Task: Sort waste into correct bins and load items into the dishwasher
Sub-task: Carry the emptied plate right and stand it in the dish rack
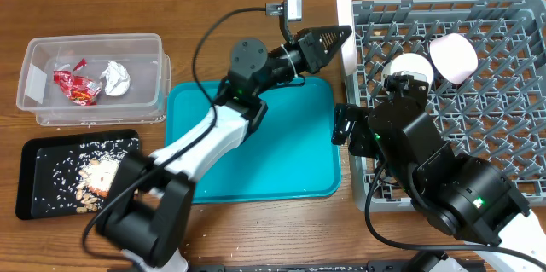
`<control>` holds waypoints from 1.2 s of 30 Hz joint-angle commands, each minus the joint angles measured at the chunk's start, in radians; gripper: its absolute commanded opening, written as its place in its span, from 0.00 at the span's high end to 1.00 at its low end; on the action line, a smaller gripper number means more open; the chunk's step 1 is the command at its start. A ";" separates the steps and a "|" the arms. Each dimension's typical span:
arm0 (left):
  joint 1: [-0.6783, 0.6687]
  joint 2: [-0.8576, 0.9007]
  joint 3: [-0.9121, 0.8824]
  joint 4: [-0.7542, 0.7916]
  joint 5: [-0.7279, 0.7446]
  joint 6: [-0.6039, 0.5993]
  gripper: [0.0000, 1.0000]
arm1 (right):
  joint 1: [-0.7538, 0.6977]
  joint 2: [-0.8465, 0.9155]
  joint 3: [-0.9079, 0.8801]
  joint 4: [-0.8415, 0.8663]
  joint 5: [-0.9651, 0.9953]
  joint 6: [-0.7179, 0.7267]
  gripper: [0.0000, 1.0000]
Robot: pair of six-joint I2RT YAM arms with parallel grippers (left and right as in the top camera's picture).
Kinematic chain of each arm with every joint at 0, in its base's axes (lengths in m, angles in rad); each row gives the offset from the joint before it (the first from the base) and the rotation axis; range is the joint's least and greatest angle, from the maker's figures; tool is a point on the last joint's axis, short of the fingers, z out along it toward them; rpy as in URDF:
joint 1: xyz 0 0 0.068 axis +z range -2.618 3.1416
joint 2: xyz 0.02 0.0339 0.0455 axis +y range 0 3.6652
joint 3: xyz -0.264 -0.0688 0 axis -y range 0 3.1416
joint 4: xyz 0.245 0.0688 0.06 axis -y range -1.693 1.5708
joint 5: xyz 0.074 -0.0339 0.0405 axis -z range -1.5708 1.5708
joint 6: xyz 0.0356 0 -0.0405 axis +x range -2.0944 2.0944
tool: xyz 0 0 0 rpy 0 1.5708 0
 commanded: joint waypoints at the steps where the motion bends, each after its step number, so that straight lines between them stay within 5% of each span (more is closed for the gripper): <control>1: -0.029 0.098 0.009 0.080 -0.097 -0.200 0.96 | 0.000 -0.003 0.015 0.005 0.010 0.004 0.00; 12: -0.046 0.219 0.009 0.179 -0.054 -0.241 0.91 | 0.000 -0.003 0.015 0.005 0.010 0.004 0.00; 16: -0.042 0.215 0.010 0.198 -0.005 -0.228 0.11 | 0.000 -0.003 0.015 0.005 0.010 0.004 0.00; 17: -0.039 0.211 0.010 0.195 0.014 -0.221 0.00 | 0.000 -0.003 0.015 0.005 0.010 0.004 0.00; 20: -0.029 0.173 0.010 0.143 0.057 -0.196 0.00 | 0.000 -0.003 0.015 0.005 0.010 0.004 0.00; 24: 0.008 0.043 0.010 -0.140 0.061 -0.033 0.00 | 0.000 -0.003 0.015 0.005 0.010 0.004 0.00; 30: 0.127 -0.262 0.016 -0.769 -0.034 0.295 0.00 | 0.000 -0.003 0.015 0.005 0.010 0.004 0.00; 36: 0.216 -0.563 0.152 -1.524 -0.341 0.665 0.00 | 0.000 -0.003 0.015 0.005 0.010 0.004 0.00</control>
